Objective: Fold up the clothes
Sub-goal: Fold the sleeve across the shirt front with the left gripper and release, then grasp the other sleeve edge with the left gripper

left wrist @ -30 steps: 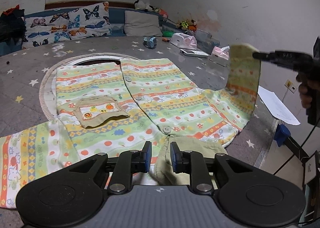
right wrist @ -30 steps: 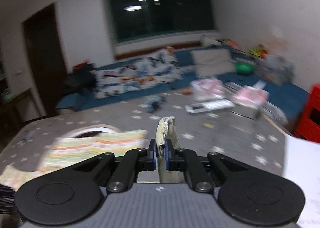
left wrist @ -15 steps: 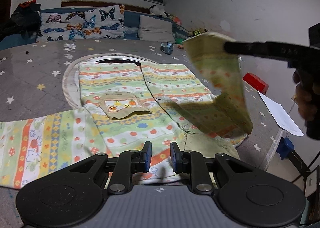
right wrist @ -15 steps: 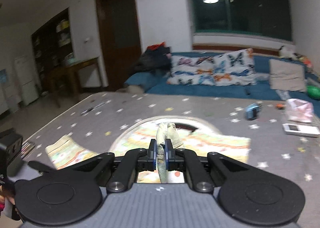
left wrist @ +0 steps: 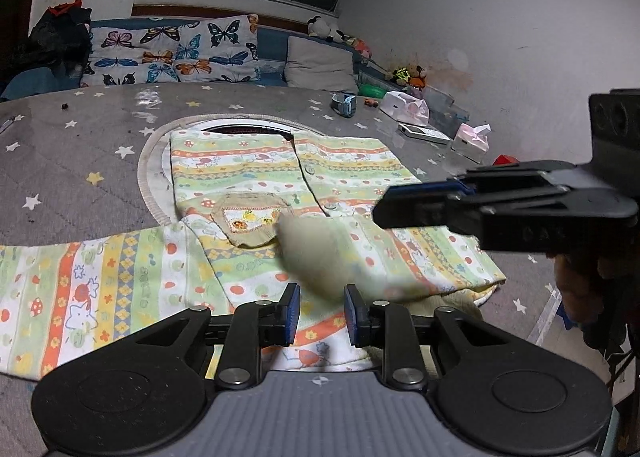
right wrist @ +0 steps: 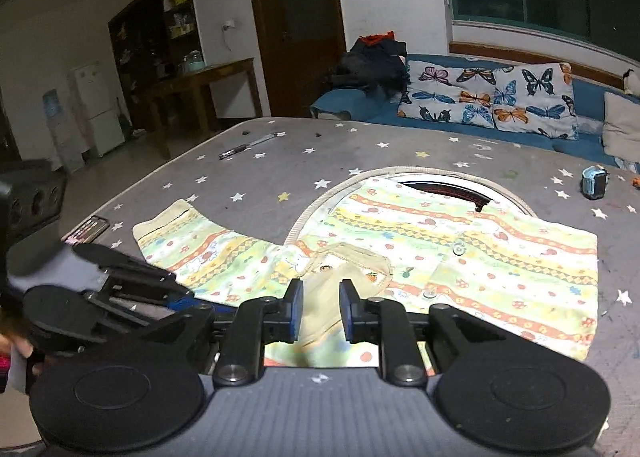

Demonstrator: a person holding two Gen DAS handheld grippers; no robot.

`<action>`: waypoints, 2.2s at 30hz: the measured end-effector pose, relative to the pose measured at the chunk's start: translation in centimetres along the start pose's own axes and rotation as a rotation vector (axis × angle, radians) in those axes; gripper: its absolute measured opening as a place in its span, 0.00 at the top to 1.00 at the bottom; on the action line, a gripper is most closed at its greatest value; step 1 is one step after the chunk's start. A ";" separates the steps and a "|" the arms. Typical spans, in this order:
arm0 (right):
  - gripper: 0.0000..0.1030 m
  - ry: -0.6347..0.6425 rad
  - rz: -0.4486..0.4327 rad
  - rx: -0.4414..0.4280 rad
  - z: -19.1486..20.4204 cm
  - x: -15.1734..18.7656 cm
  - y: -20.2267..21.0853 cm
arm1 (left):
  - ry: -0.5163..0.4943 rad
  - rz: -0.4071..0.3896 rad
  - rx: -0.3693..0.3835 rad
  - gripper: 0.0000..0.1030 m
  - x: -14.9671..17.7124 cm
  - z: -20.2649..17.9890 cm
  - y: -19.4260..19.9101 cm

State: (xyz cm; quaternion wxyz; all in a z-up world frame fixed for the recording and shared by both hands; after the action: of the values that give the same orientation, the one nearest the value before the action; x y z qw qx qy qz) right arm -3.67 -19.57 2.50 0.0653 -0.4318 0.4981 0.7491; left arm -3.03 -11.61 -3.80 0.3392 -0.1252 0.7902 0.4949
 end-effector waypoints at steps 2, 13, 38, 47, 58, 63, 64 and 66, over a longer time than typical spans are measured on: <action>0.81 0.003 0.000 0.008 -0.3 0.3 0.3 | -0.002 -0.005 0.002 0.75 -0.4 -0.1 -0.1; 0.81 -0.136 0.139 0.186 -8.7 8.4 2.7 | -0.037 0.028 0.041 0.75 -1.9 -2.4 -3.2; 0.75 -0.183 0.094 0.269 -15.1 5.7 0.6 | 0.031 0.076 0.010 0.75 -4.9 -1.3 -8.4; 0.61 -0.103 0.085 0.161 -9.5 5.2 -0.5 | 0.066 0.067 -0.033 0.64 -4.4 -0.1 -7.0; 0.59 -0.041 0.119 0.174 -6.8 5.9 -1.9 | 0.121 0.044 -0.215 0.52 -3.3 3.2 -3.2; 0.55 -0.041 0.128 0.194 -6.7 6.1 -2.0 | 0.170 0.033 -0.303 0.51 -2.5 5.5 -1.5; 0.55 -0.045 0.127 0.194 -6.8 6.1 -1.9 | 0.180 0.031 -0.321 0.51 -2.4 6.0 -1.1; 0.54 -0.052 0.127 0.194 -6.8 6.0 -1.8 | 0.200 0.027 -0.356 0.49 -2.0 6.9 -0.4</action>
State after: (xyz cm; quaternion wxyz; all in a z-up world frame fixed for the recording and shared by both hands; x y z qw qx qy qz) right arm -2.48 -26.14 -3.93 0.0720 -0.3716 0.5928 0.7108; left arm 1.53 -6.07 -4.65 0.2251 -0.2211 0.7214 0.6164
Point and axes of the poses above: each gripper's, at about its wrist camera, not at the fingertips, and y roughly against the way its jaws point, z to its left, x to its underside, the point moved 10 cm from there along -y, roughly the way its jaws point, and after that the axes turned 8 degrees about z, right-handed, at the moved point
